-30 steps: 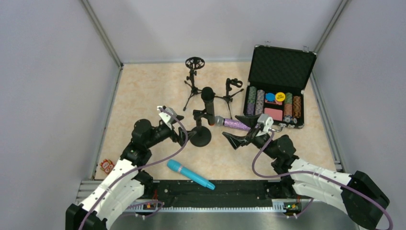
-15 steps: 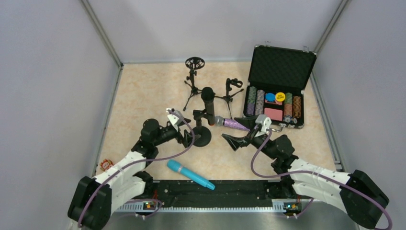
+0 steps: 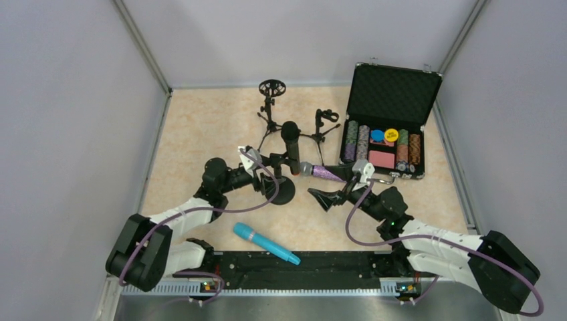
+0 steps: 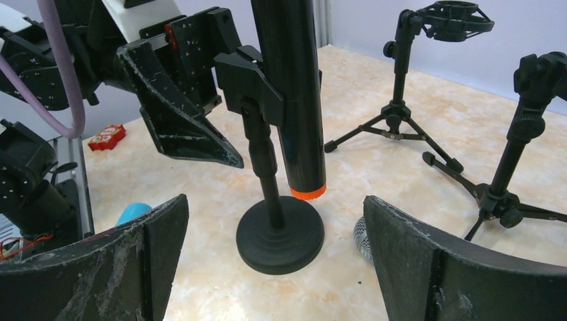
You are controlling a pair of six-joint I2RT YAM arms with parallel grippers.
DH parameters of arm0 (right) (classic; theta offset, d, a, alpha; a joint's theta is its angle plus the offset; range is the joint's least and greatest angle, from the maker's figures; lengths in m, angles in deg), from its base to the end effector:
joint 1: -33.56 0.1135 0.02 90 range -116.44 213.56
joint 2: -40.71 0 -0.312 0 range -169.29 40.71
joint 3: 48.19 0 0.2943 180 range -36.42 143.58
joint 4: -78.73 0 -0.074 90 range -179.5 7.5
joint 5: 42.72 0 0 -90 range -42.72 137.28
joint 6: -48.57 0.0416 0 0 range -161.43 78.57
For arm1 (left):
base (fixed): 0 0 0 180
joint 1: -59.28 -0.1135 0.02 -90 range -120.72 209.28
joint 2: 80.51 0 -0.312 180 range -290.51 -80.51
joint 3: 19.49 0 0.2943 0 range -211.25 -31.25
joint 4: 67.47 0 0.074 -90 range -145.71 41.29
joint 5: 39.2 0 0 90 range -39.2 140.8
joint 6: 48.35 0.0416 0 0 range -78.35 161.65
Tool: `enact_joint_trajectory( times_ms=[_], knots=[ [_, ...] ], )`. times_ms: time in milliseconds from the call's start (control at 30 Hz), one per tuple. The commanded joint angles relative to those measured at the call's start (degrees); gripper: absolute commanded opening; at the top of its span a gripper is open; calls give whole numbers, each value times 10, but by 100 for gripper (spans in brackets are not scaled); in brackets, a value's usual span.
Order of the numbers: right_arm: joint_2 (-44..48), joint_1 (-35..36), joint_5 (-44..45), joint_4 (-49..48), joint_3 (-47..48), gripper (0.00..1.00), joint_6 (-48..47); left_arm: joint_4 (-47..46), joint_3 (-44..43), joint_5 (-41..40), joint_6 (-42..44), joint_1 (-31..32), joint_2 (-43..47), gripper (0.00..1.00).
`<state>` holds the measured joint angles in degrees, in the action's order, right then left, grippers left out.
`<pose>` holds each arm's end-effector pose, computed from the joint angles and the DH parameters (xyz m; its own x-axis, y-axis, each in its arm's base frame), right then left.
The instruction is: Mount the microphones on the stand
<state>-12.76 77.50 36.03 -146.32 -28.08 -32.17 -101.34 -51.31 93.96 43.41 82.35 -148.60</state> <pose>0.1330 0.1394 0.2256 0.0123 0.2311 -0.9729 -0.8310 0.5436 0.1186 0.2144 -0.1222 0.2245 -0.0104 0.0288 -0.9995 0.9154 0.4026 0.0021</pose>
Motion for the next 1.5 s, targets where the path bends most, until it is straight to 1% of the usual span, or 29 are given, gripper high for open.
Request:
enact_joint_trajectory(
  times_ms=[0, 100, 167, 367, 533, 600, 633, 700, 733, 900, 1000, 1133, 1267, 1467],
  knots=[
    [-6, -4, -8, -31, 25, 99, 6, -81, -27, 30, -3, 0, -20, 68],
    [-8, -5, -8, -31, 26, 99, 6, -84, -32, 35, -2, 0, -26, 64],
    [-9, -6, -8, -31, 26, 99, 5, -88, -32, 34, -1, 0, -30, 59],
    [-15, -6, -11, -29, 27, 99, 3, -92, -40, 39, 3, 0, -35, 52],
    [-16, -6, -12, -26, 27, 99, 0, -93, -42, 55, 2, 0, -34, 40],
    [-17, -6, -13, -27, 27, 99, 0, -93, -41, 60, 2, 0, -33, 32],
    [-19, -6, -15, -28, 27, 99, -1, -94, -41, 61, 2, 0, -32, 26],
    [-20, -6, -19, -27, 26, 99, -3, -92, -40, 61, 2, 0, -30, 7],
    [-20, -6, -21, -25, 26, 99, -5, -90, -41, 62, 1, 0, -29, 0],
    [-21, -6, -44, -1, 34, 99, -28, -90, -40, 66, -5, 0, -20, 0],
    [-24, -6, -77, 9, 39, 99, -48, -97, -42, 67, -15, 0, -9, 0],
    [-24, -6, -112, 37, 48, 98, -72, -100, -54, 62, -58, 0, 13, 0],
    [-21, -6, -125, 28, 43, 96, -84, -91, -69, 65, -79, 3, 40, 0],
    [-32, -6, -154, 0, 42, 94, -89, -50, -90, 55, -73, 16, 93, 0]
  ],
)
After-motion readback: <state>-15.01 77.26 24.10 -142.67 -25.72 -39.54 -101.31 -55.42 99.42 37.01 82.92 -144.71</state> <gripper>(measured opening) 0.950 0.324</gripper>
